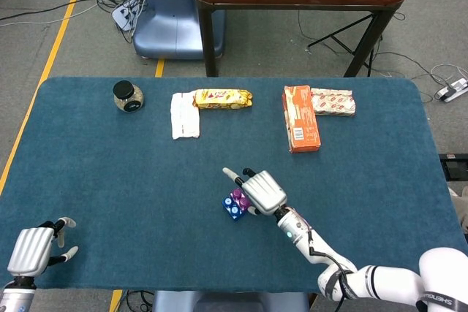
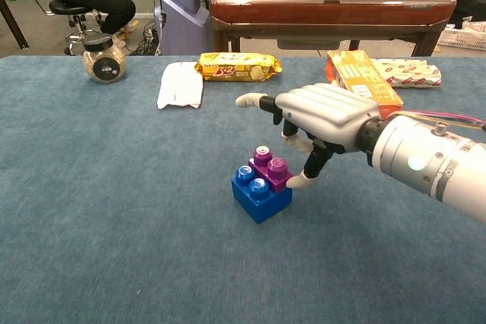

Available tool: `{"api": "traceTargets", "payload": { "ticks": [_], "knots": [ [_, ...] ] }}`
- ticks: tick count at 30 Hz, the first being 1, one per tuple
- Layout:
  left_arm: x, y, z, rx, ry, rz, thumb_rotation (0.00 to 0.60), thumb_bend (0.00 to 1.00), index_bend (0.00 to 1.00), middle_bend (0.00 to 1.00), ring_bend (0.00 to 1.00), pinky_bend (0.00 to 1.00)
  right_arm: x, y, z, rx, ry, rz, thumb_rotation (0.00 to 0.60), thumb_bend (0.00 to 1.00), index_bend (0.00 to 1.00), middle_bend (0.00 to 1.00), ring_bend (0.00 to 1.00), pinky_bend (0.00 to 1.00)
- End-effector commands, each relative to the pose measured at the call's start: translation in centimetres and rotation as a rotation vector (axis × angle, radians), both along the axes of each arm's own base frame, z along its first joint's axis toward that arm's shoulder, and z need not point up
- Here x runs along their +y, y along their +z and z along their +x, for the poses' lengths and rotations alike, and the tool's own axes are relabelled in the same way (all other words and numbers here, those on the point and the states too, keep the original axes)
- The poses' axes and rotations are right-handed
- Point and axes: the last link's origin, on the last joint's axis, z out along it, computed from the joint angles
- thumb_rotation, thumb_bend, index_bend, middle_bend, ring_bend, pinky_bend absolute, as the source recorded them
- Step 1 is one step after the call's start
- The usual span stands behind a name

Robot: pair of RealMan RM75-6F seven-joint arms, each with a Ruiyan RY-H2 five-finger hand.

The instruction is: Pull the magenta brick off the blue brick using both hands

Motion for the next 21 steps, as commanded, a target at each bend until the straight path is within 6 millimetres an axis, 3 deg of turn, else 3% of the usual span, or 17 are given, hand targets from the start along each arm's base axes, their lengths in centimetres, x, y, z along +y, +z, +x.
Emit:
{"api": "traceTargets", "payload": {
  "ticks": [1,7,21],
  "knots": [
    [0.0,0.0,0.0,0.000,0.002,-0.001,0.600,0.08,0.53,0.67,0.54,0.71,0.1,0.3,0.1,-0.027,-0.016,0.050,0.600,0.00,0.04,0.91,0.97,0.94],
    [-0.1,-0.1,-0.1,-0.002,0.005,-0.005,0.600,0.08,0.53,0.67,0.54,0.71,-0.4,1.4,0.3,-0.022,-0.041,0.129,0.600,0.00,0.17,0.99,1.00,1.00],
    [-0.1,-0.4,-0.2,-0.003,0.008,-0.009,0.600,0.08,0.53,0.67,0.54,0.71,-1.8,2.1,1.1,0.033,-0.089,0.198,0.600,0.00,0.24,1.00,1.00,1.00]
  ]
}}
